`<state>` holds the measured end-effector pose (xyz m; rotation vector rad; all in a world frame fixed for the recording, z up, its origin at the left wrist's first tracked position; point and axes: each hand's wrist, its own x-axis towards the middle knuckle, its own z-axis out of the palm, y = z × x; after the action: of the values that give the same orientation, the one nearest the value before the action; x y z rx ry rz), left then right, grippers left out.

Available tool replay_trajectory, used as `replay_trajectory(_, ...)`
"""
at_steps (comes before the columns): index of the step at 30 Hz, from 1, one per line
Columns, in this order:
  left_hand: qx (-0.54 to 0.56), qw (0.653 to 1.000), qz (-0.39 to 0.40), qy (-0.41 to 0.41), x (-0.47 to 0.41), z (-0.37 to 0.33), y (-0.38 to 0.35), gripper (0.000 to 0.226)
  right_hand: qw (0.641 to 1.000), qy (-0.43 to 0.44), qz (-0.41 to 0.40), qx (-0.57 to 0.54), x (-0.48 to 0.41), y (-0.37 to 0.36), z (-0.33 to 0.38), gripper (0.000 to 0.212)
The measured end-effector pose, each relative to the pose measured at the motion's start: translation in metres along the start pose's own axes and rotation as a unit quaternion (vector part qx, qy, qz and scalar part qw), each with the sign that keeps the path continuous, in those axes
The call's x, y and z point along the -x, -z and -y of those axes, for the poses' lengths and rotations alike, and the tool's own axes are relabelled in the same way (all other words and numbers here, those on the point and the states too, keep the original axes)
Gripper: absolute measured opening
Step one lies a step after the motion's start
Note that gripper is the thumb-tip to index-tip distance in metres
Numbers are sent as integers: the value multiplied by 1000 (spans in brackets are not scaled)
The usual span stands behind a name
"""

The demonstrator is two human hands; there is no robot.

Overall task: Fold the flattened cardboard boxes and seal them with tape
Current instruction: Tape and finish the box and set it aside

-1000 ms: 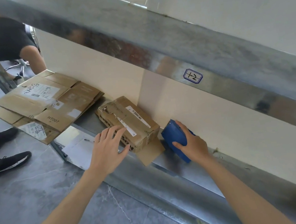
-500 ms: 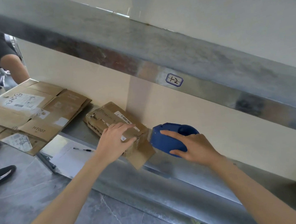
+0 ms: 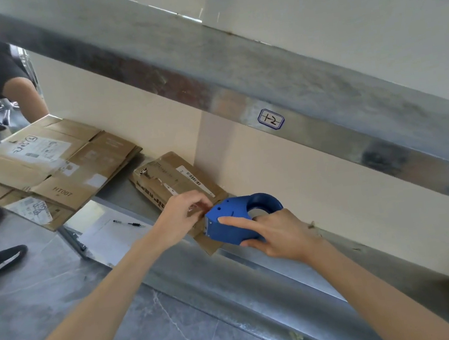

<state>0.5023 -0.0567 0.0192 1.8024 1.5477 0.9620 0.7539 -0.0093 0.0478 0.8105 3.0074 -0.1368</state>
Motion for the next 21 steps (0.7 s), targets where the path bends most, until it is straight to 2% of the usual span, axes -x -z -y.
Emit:
replay_trajectory(4, 2, 1000, -22, 18, 6, 1, 1, 26, 1000, -14, -15, 9, 3, -1, -2, 73)
replay_trajectory(7, 18, 995, -56, 82, 21, 24, 17, 24, 998, -67, -22, 6, 19, 0, -19, 83)
replay_trajectory(9, 24, 993, -48, 106, 32, 32, 22, 26, 997, -83, -7, 4, 23, 4, -24, 85)
replay_trajectory(12, 54, 990, -28, 130, 40, 31, 4, 23, 995, -96, 23, -9, 18, 7, -32, 77)
replay_trajectory(18, 97, 973, -122, 171, 43, 41, -16, 32, 994, -94, 54, -8, 8, 3, -39, 76)
replay_trajectory(21, 104, 968, -140, 179, 42, 49, -23, 37, 995, -81, 61, -8, 1, 2, -41, 77)
